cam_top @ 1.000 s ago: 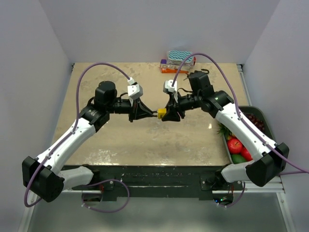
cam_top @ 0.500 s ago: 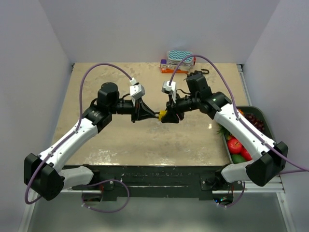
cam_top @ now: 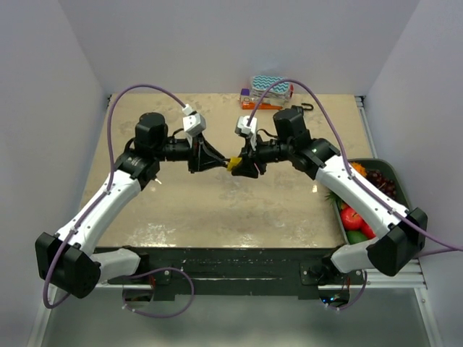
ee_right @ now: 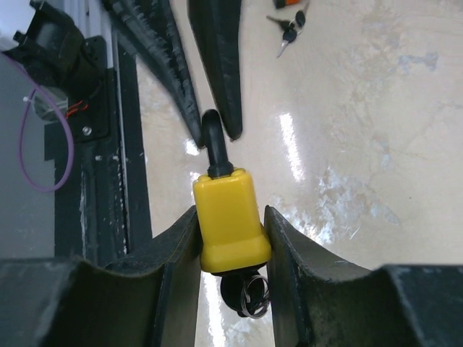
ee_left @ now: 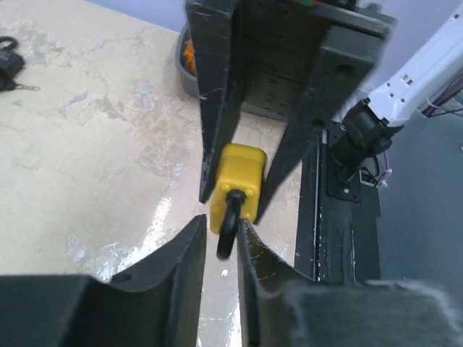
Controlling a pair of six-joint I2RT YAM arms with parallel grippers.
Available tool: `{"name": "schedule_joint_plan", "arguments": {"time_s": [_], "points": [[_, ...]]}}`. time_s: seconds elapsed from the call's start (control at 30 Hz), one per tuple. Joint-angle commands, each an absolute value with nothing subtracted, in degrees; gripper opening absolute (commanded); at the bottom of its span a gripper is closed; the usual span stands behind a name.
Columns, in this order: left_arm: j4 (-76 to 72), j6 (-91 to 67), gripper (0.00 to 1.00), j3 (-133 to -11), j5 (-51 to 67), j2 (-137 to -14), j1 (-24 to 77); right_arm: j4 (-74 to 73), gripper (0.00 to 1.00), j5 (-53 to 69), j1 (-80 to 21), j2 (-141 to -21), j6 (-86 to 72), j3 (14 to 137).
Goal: Lock with the key
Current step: Lock the lock.
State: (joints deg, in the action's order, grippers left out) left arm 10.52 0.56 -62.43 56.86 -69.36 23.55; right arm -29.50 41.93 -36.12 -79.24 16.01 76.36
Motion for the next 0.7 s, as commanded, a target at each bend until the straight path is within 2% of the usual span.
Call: {"name": "schedule_joint_plan", "arguments": {"time_s": [0.0, 0.03, 0.1, 0.13, 0.2, 0.27, 0.47, 0.67], "points": [[-3.6, -13.9, 0.4, -63.6, 49.7, -69.3, 21.5, -15.1, 0.0, 43.5, -40.3, -78.6, 9.9, 76.3], [-4.9, -17.0, 0.54, -61.7, 48.1, -68.6, 20.8, -9.5, 0.0, 39.1, -40.0, -77.4, 7.5, 75.2], [-5.9, -24.7, 0.7, -60.4, 39.2, -66.5, 19.3, -4.9, 0.0, 34.7, -39.8, -76.3, 3.3, 72.4], [-6.6, -26.8, 0.83, -59.2, 36.9, -66.0, 18.7, -1.2, 0.0, 30.9, -39.7, -75.6, 2.5, 71.6], [-6.8, -32.3, 0.92, -58.8, 33.8, -65.3, 18.2, 2.1, 0.0, 27.2, -39.8, -75.1, 0.5, 70.2], [-5.8, -38.0, 0.92, -59.0, 29.9, -65.7, 18.0, 6.6, 0.0, 23.3, -39.9, -75.1, -1.7, 69.4], [-8.5, -50.4, 0.92, -57.2, 30.3, -66.6, 17.4, 13.4, 0.0, 17.1, -41.0, -78.0, -4.8, 69.2], [-8.4, -52.9, 0.92, -58.4, 30.4, -67.9, 17.6, 15.4, 0.0, 14.2, -42.0, -79.7, -5.3, 70.6]]}}
